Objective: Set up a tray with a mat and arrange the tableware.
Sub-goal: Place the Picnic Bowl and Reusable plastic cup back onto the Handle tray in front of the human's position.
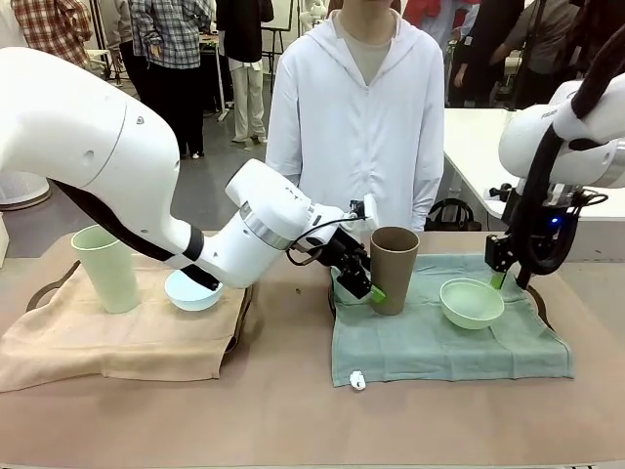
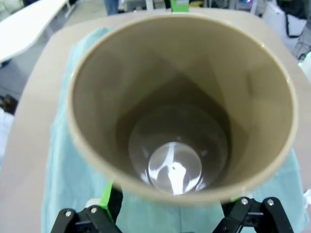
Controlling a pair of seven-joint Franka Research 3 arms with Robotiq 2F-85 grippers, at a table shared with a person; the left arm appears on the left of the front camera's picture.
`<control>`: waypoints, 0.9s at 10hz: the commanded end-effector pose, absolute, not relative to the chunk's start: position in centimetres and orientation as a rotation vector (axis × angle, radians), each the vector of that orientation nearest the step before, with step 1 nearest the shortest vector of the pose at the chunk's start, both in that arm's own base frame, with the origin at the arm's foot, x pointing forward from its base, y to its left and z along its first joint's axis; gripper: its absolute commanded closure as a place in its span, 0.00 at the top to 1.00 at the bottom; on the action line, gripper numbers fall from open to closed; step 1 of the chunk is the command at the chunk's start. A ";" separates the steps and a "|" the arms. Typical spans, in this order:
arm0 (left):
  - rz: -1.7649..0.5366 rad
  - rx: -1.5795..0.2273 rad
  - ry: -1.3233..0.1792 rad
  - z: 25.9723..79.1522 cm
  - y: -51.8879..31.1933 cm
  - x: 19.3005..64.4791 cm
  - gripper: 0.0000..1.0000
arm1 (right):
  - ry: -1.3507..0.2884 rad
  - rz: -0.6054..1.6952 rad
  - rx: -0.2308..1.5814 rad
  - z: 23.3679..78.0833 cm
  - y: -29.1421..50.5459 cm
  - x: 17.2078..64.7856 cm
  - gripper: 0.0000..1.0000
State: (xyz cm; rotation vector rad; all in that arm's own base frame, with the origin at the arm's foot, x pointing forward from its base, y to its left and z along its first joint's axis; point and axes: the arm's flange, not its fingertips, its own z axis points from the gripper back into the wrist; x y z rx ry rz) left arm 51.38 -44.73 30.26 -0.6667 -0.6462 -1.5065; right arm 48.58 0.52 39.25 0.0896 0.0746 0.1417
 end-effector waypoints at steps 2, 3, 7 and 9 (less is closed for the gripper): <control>-1.470 -0.621 -0.458 32.9 -42.6 49.5 1.00 | 0.049 0.141 0.039 41.3 -1.0 46.1 0.84; -1.452 -0.601 -0.376 34.6 -41.7 48.1 1.00 | 0.047 0.137 0.014 42.3 -1.5 45.3 0.84; -1.141 -0.356 -0.248 42.7 -36.5 44.3 1.00 | 0.003 0.149 -0.002 47.2 -3.3 42.1 0.84; -0.776 -0.182 -0.225 45.4 -35.2 43.5 1.00 | 0.001 0.170 0.034 48.3 -3.8 41.2 0.84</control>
